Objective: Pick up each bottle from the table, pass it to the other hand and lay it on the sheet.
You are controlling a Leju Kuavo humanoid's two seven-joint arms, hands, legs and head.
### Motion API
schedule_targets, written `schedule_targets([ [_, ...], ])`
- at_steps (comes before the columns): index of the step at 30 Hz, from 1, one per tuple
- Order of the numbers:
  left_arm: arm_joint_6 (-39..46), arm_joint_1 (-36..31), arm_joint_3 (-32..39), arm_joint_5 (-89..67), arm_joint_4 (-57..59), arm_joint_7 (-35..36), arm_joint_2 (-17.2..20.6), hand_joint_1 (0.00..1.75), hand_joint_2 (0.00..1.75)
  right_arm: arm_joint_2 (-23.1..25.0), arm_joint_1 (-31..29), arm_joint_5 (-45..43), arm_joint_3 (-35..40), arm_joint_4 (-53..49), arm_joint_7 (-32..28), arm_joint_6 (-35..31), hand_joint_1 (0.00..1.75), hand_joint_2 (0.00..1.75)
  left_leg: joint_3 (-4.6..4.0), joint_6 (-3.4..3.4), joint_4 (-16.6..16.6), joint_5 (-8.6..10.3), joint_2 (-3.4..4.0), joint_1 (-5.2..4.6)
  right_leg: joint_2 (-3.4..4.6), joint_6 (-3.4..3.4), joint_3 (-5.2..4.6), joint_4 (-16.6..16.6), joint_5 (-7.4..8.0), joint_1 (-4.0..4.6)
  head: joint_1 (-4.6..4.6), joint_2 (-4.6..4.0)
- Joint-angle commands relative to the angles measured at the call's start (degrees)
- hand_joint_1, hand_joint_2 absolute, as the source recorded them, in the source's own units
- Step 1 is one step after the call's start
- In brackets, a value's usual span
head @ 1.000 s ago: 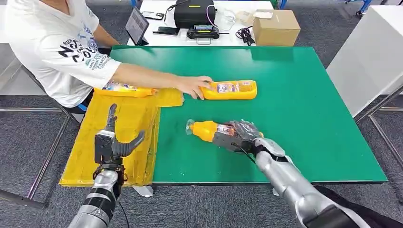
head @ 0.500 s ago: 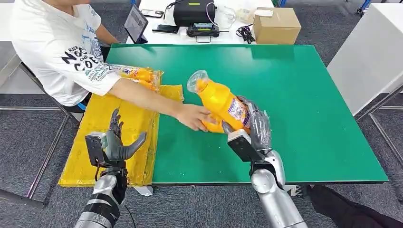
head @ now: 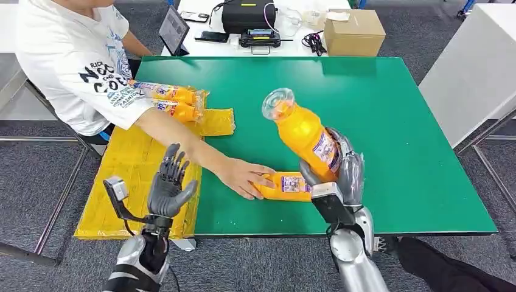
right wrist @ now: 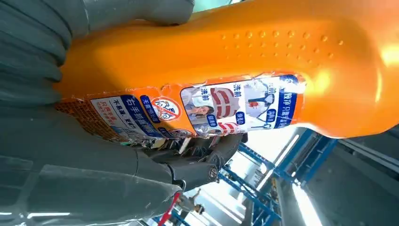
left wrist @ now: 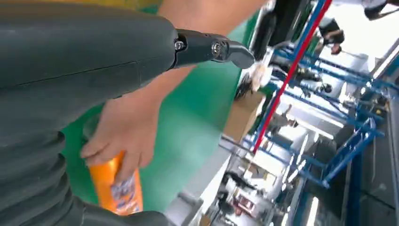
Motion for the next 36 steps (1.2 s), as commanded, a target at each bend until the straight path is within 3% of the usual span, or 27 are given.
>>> schedule_targets([
  [1,-7.42,2.31,-6.67,3.95,-3.68,1.34,3.53,0.0,1.75,1.73,0.56,-0.62,-1.02,3.04,-0.51,3.37,1.75,1.75,0.19,-0.11,0.0,-0.07,0.09,0.07,0.05,-0.14,0.18,0.0,-0.05,0.08,0.0,0.0],
  [6,-13.4,5.06,-13.41,5.06,-7.76,1.37,4.93,0.0,1.75,5.22,1.47,-1.86,1.91,10.53,-3.91,5.47,1.75,1.75,0.22,-0.08,-0.05,-0.08,0.13,0.07,0.11,-0.1,0.2,-0.07,-0.04,0.08,0.0,0.0],
  [14,-12.93,4.64,-16.33,1.89,-7.45,0.51,4.89,0.0,1.75,7.0,0.47,-2.4,4.41,14.31,-4.17,6.79,1.75,1.75,0.27,-0.11,-0.06,-0.09,0.16,0.09,0.14,-0.14,0.24,-0.07,-0.04,0.1,0.0,0.0],
  [16,-9.52,4.58,-17.23,-2.53,-7.07,-0.85,4.76,0.0,1.75,7.5,-0.04,-2.35,6.08,15.54,-4.04,6.91,1.75,1.75,0.3,-0.12,-0.06,-0.11,0.2,0.11,0.17,-0.16,0.25,-0.06,-0.05,0.11,0.0,0.0],
  [36,-5.22,3.08,-15.16,-6.77,-1.95,-0.95,2.6,0.0,1.75,10.11,-3.24,-0.05,16.53,27.59,-3.1,8.93,1.75,1.75,0.2,-0.09,-0.08,-0.05,0.14,0.08,0.1,-0.12,0.17,-0.08,-0.02,0.08,0.02,0.0],
])
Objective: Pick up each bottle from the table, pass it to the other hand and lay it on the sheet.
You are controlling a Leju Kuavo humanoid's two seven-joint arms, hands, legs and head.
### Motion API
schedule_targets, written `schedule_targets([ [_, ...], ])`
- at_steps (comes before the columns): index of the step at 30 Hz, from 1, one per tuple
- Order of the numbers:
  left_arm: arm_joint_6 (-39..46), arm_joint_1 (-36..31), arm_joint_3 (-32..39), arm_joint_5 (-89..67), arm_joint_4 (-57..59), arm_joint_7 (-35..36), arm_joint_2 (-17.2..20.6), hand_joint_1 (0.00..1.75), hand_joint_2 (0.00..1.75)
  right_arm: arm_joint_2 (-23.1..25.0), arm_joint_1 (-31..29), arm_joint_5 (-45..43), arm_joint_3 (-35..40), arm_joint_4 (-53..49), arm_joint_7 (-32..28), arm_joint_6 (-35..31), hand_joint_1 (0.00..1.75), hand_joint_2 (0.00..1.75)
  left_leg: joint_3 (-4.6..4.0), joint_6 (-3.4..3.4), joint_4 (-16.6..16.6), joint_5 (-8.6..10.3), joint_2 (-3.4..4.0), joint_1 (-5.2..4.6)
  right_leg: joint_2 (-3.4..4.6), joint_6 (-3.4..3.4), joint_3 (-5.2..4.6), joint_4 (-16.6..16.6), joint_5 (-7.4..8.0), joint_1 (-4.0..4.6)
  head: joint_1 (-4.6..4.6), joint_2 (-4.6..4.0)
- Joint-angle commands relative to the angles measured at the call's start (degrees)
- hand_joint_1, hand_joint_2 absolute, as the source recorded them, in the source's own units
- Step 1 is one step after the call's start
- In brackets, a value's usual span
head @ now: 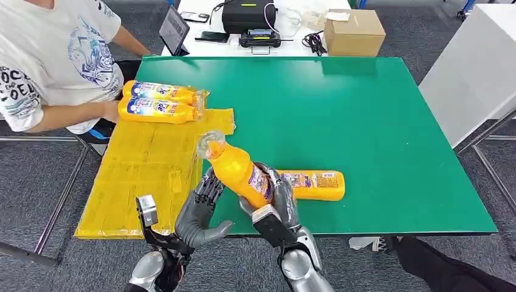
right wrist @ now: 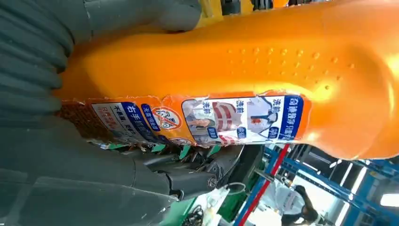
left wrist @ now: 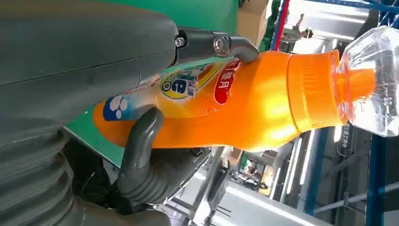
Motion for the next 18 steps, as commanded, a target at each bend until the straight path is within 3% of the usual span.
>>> schedule_targets([
  [1,2.41,-3.02,0.37,-1.41,6.34,0.29,0.13,0.0,1.75,1.44,-3.71,1.41,7.92,11.09,0.15,0.98,1.75,1.75,0.35,-0.14,-0.06,-0.11,0.17,0.12,0.13,-0.17,0.33,-0.1,-0.04,0.13,0.02,0.0],
  [18,3.34,-4.28,5.28,1.57,11.27,1.2,-1.66,0.0,1.75,2.19,-6.71,2.54,14.09,27.08,-1.54,-0.77,1.75,1.75,0.23,-0.09,-0.07,-0.04,0.0,0.08,-0.02,-0.11,0.22,-0.08,-0.05,0.09,0.02,0.0],
])
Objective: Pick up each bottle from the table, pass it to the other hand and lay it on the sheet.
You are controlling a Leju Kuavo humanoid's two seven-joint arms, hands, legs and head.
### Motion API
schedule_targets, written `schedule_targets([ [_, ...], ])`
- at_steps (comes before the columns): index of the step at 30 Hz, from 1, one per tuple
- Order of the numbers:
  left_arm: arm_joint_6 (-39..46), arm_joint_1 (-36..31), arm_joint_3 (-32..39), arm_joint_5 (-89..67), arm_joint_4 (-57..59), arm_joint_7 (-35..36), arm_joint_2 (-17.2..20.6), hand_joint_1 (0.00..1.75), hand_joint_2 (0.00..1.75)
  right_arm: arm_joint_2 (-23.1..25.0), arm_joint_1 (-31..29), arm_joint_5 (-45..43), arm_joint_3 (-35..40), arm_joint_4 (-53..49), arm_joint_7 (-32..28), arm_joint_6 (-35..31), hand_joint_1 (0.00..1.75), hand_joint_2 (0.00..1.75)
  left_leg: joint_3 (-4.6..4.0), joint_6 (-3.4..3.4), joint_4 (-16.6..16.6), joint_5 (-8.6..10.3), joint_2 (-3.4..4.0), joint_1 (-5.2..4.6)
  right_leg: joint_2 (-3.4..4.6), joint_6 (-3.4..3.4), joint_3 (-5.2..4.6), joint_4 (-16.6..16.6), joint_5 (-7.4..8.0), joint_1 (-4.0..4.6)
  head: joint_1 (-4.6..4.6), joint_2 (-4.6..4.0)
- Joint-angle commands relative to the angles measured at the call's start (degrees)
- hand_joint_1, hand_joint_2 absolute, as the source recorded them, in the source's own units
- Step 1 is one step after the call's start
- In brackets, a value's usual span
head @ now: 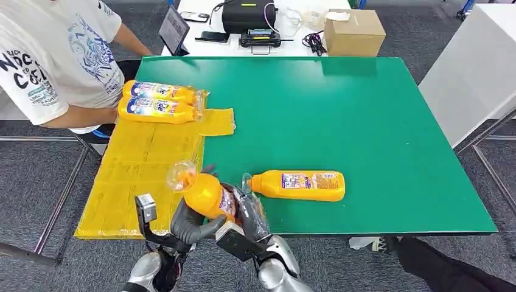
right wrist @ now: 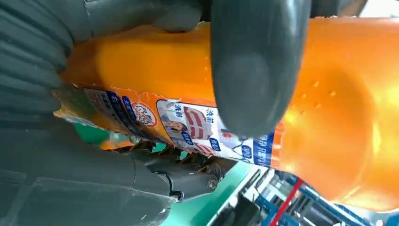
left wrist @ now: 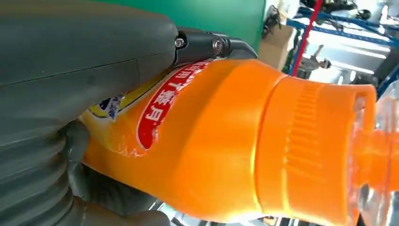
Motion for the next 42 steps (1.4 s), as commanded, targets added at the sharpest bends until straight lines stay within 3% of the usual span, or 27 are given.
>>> schedule_targets([
  [1,0.31,-3.57,1.54,1.04,6.01,0.96,-1.31,0.0,1.75,-0.03,-2.64,0.34,5.59,12.5,-1.09,0.99,1.75,1.75,0.13,-0.06,-0.05,-0.02,-0.03,0.04,-0.05,-0.08,0.15,-0.06,-0.03,0.05,0.0,0.0],
  [8,-1.0,-3.78,1.38,2.1,5.21,0.06,-1.0,0.0,1.75,0.27,-2.95,-0.09,6.02,14.26,-1.43,1.51,1.75,1.75,0.3,-0.1,-0.03,-0.06,0.02,0.1,-0.08,-0.13,0.28,-0.07,-0.07,0.11,0.0,0.0],
  [9,-1.05,-3.7,1.3,2.04,4.92,-0.14,-1.06,1.48,1.75,0.17,-2.98,0.02,6.11,14.02,-1.34,1.5,1.75,1.75,0.25,-0.08,-0.03,-0.03,0.01,0.06,-0.09,-0.09,0.22,-0.05,-0.05,0.07,0.02,0.0],
  [10,-1.96,-3.55,1.32,2.61,4.5,-0.63,-1.11,1.75,1.75,0.23,-2.84,0.01,6.05,13.62,-1.19,1.57,1.75,1.75,0.36,-0.12,-0.03,-0.08,0.0,0.13,-0.11,-0.15,0.34,-0.08,-0.09,0.14,0.0,0.0],
  [33,-4.51,-2.75,2.3,5.79,1.39,-2.01,-1.54,1.75,1.75,0.15,-2.64,0.79,5.57,12.09,-0.62,1.32,1.75,1.75,0.18,-0.08,-0.01,-0.04,0.01,0.08,-0.01,-0.1,0.15,-0.05,-0.07,0.09,0.02,0.0],
  [34,-4.36,-2.67,2.71,6.26,0.67,-2.05,-1.59,1.75,1.75,0.09,-2.66,0.91,5.36,11.75,-0.47,1.06,1.52,1.75,0.14,-0.07,-0.01,-0.03,0.03,0.07,0.02,-0.08,0.09,-0.04,-0.05,0.08,0.0,0.0],
  [35,-4.3,-2.57,2.99,6.65,0.11,-2.0,-1.59,1.75,1.75,0.07,-2.63,0.85,5.12,11.43,-0.35,1.0,1.1,1.75,0.23,-0.11,0.03,-0.09,0.01,0.13,-0.02,-0.13,0.22,-0.03,-0.11,0.14,0.0,0.0],
  [36,-4.17,-2.49,3.38,7.1,-0.43,-1.95,-1.64,1.75,1.75,-0.01,-2.66,1.0,5.01,11.12,-0.01,0.93,0.14,1.75,0.15,-0.09,0.02,-0.06,0.01,0.1,-0.01,-0.1,0.13,-0.04,-0.07,0.11,0.0,0.0],
  [37,-3.96,-2.36,3.67,7.45,-0.98,-1.78,-1.66,1.75,1.75,-0.08,-2.7,1.48,4.86,10.76,0.83,0.43,0.0,1.75,0.11,-0.07,0.01,-0.03,0.03,0.08,0.01,-0.08,0.07,-0.03,-0.05,0.09,0.02,0.0],
  [39,-3.6,-2.04,4.04,7.52,-1.86,-1.62,-1.57,1.75,1.75,-0.19,-2.8,1.68,4.17,9.82,1.84,-0.28,0.0,1.75,0.13,-0.08,0.03,-0.05,0.0,0.09,-0.02,-0.1,0.11,-0.02,-0.07,0.1,0.02,0.0],
  [40,-3.46,-1.86,4.1,7.49,-2.23,-1.6,-1.54,1.75,1.75,-0.37,-2.7,1.85,3.81,8.93,2.16,-0.84,0.0,0.0,0.24,-0.12,0.08,-0.13,0.0,0.14,-0.02,-0.15,0.24,0.0,-0.14,0.15,0.0,0.0],
  [42,-2.67,-1.33,4.87,7.44,-3.35,-1.72,-1.6,1.75,1.75,-0.89,-2.02,1.23,2.15,5.07,2.94,-1.63,0.0,0.0,0.11,-0.08,0.02,-0.04,0.04,0.07,0.02,-0.09,0.07,-0.01,-0.06,0.08,0.0,0.0],
])
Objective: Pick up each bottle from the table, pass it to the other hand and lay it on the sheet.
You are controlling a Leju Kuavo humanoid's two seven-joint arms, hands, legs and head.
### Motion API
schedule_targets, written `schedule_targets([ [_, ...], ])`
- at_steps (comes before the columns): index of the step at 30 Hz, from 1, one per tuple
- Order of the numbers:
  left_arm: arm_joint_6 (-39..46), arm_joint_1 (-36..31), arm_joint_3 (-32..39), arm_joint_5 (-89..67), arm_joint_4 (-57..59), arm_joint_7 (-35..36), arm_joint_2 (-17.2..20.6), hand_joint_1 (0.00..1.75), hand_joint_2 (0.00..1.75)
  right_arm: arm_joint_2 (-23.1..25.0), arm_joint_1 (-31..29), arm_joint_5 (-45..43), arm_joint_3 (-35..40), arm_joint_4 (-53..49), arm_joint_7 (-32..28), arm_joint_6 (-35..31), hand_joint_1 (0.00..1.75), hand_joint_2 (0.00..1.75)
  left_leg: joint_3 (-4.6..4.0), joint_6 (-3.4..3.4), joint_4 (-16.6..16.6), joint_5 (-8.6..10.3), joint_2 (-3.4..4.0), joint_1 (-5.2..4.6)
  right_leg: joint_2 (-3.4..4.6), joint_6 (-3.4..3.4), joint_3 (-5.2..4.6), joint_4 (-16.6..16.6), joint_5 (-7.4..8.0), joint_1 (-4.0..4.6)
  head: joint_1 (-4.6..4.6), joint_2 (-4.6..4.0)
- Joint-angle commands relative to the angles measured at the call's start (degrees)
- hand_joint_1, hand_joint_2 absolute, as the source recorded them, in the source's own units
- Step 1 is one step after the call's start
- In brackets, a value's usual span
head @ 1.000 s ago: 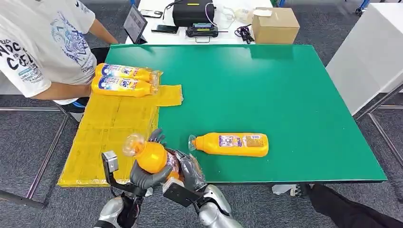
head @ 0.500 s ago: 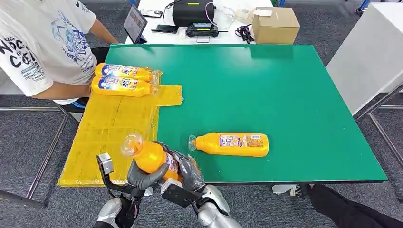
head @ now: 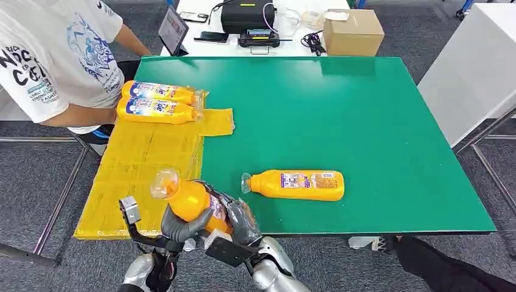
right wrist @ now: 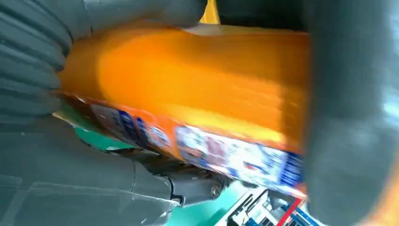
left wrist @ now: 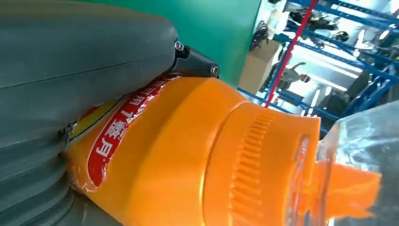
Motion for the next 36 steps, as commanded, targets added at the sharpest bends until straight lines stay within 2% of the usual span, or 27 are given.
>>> schedule_targets([
  [1,1.23,-1.48,1.5,0.24,-4.23,-0.09,-1.18,1.75,1.75,-2.02,1.27,0.64,-1.23,-4.58,3.51,-2.37,0.0,0.0,0.16,-0.1,0.06,-0.1,-0.12,0.12,-0.16,-0.13,0.24,0.01,-0.12,0.13,-0.02,0.0],
  [2,4.03,-1.31,2.46,-1.61,-5.67,-1.95,-1.15,1.75,1.75,-3.04,2.54,1.14,-2.21,-11.23,1.78,-6.69,0.0,0.0,0.07,-0.07,0.02,-0.04,-0.13,0.07,-0.14,-0.09,0.14,-0.02,-0.07,0.08,0.02,0.0],
  [6,7.71,-1.75,5.08,-3.31,-8.59,-2.26,-0.91,1.75,1.75,-6.36,7.09,2.73,-4.04,-34.15,6.28,-6.98,0.0,0.0,-0.01,-0.1,0.21,-0.14,-0.17,0.13,-0.22,-0.13,0.11,0.13,-0.17,0.14,0.0,0.0],
  [11,13.47,-3.33,6.98,-6.85,-9.22,-3.95,-0.93,1.75,1.75,-6.75,10.16,1.32,-5.89,-45.14,5.56,-10.58,0.0,0.0,-0.09,-0.06,0.09,-0.06,-0.13,0.06,-0.11,-0.08,0.02,0.06,-0.08,0.07,0.0,0.0],
  [17,22.51,-7.62,7.95,-14.46,-6.18,-7.58,-0.61,1.75,1.75,-7.39,10.25,0.49,-3.86,-47.08,2.2,-13.85,0.0,0.0,0.05,-0.1,0.06,-0.08,-0.16,0.09,-0.14,-0.12,0.15,0.02,-0.1,0.1,-0.02,0.0],
  [20,34.72,-11.6,8.53,-27.52,-3.7,-12.29,0.76,1.75,1.75,-7.59,9.51,-2.87,-2.92,-49.61,0.28,-14.04,0.0,0.0,-0.11,-0.06,0.02,0.02,-0.15,0.04,-0.12,-0.06,-0.03,0.01,-0.01,0.05,0.0,0.0],
  [28,34.49,-12.74,10.32,-27.88,-2.36,-12.27,0.68,1.75,1.75,-7.62,9.33,-3.22,-3.0,-50.29,0.6,-14.13,0.0,0.0,0.04,-0.05,-0.03,0.0,-0.05,0.04,-0.03,-0.06,0.11,-0.04,0.0,0.04,0.0,0.0],
  [29,36.41,-12.86,10.16,-29.8,-2.07,-12.6,0.85,1.75,1.75,-7.68,9.25,-3.57,-2.93,-50.24,0.32,-14.05,0.0,0.0,0.13,-0.08,-0.01,-0.05,-0.06,0.09,-0.05,-0.11,0.23,-0.06,-0.05,0.1,0.0,0.0],
  [30,42.95,-13.9,9.14,-37.81,-0.48,-13.79,2.13,1.75,1.75,-7.88,8.77,-4.47,-2.7,-50.33,0.01,-13.51,0.0,0.0,0.06,-0.06,-0.03,-0.01,-0.07,0.05,-0.04,-0.08,0.14,-0.04,-0.02,0.06,0.0,0.0],
  [33,49.99,-18.91,8.87,-55.18,9.44,-8.48,6.22,1.75,1.75,-8.26,7.12,-4.86,-3.78,-48.58,2.85,-11.04,0.0,0.0,0.09,-0.08,-0.03,0.0,-0.06,0.05,-0.04,-0.1,0.17,-0.03,-0.02,0.06,0.0,0.0],
  [36,56.93,-24.47,7.59,-73.21,21.82,-2.48,9.18,1.75,1.75,-7.86,5.99,-5.57,-5.13,-45.9,2.86,-8.83,0.0,0.0,0.14,-0.1,-0.09,0.05,-0.08,0.05,-0.04,-0.11,0.21,-0.07,0.02,0.05,0.0,0.0],
])
